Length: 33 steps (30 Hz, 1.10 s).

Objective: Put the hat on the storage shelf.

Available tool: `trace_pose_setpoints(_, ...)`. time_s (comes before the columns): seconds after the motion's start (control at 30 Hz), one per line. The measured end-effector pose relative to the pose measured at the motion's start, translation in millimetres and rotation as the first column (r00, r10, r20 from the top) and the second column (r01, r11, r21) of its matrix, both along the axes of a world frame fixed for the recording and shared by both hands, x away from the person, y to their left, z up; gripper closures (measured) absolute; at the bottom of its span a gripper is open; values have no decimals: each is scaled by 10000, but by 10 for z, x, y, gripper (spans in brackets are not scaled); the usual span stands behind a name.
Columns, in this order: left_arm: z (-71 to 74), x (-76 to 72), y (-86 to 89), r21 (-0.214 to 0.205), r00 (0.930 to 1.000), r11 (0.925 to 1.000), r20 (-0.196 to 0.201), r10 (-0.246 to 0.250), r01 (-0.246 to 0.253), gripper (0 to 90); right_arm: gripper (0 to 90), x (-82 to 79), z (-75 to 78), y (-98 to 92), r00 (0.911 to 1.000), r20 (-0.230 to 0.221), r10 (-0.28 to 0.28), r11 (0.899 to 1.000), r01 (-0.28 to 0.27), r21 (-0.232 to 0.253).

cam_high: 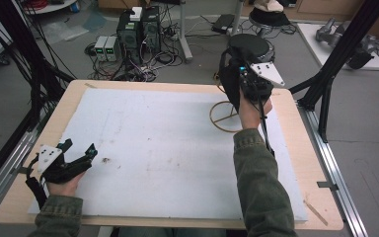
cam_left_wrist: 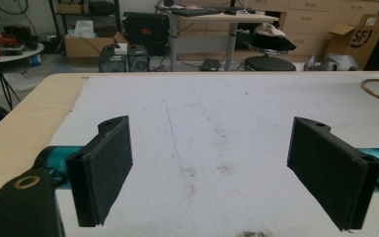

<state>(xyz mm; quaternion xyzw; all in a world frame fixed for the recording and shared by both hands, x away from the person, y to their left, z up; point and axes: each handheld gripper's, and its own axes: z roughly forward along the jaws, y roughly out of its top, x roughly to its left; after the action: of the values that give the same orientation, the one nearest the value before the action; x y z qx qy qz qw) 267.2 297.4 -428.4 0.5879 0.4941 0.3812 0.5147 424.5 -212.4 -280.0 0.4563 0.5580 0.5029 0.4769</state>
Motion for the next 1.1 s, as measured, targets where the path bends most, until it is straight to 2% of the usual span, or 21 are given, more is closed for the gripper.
trace_pose_setpoints(0.13, 0, 3, -9, 5, 10000, 10000, -12, -20, 20, 177, 839, -45, -16, -31, 10000, -26, 51, 10000, -51, 73)
trace_pose_setpoints(0.3, 2, -1, -16, 2, 10000, 10000, -9, -45, 45, 177, 781, -78, 3, -36, 9998, 6, 185, 9998, -185, -9)
trace_pose_setpoints(0.4, -1, -2, -16, -20, 10000, 10000, -35, -53, 53, 177, 675, -119, 31, -20, 9995, 109, 302, 9995, -303, 34)
trace_pose_setpoints(0.43, -1, -2, -16, -20, 10000, 10000, -35, -53, 53, 177, 675, -119, 31, -20, 9995, 109, 302, 9995, -303, 34)
trace_pose_setpoints(0.47, -4, -1, -17, -26, 10000, 10000, -39, -54, 54, 177, 575, -140, 43, -14, 9994, 117, 337, 9994, -337, -72)
trace_pose_setpoints(0.53, -4, -1, -23, -67, 10000, 10000, -31, -70, 70, 177, 455, -161, 55, -16, 9995, 29, 304, 9994, -303, -163)
trace_pose_setpoints(0.63, -1, -4, -27, -74, 10000, 9999, -20, -82, 82, 177, 371, -190, 66, -28, 9996, -193, 196, 9997, -199, -150)
trace_pose_setpoints(0.67, 0, -6, -31, -88, 10000, 9999, -11, -82, 81, 177, 315, -201, 71, -33, 9997, -258, 8, 9999, -11, -130)
trace_pose_setpoints(0.77, 0, -7, -31, -107, 10000, 9999, -9, -85, 85, 176, 195, -213, 74, -70, 9982, -599, -9, 9998, 19, 173)
trace_pose_setpoints(0.87, -1, -13, -25, -120, 10000, 9999, 8, -22, 22, 174, 126, -259, 56, -103, 9981, -601, -112, 9995, 129, 278)
trace_pose_setpoints(1.1, 1, -17, -15, -219, 10000, 9998, 27, 36, -36, 173, 99, -419, 15, -231, 9978, -586, -300, 9982, 329, 500)
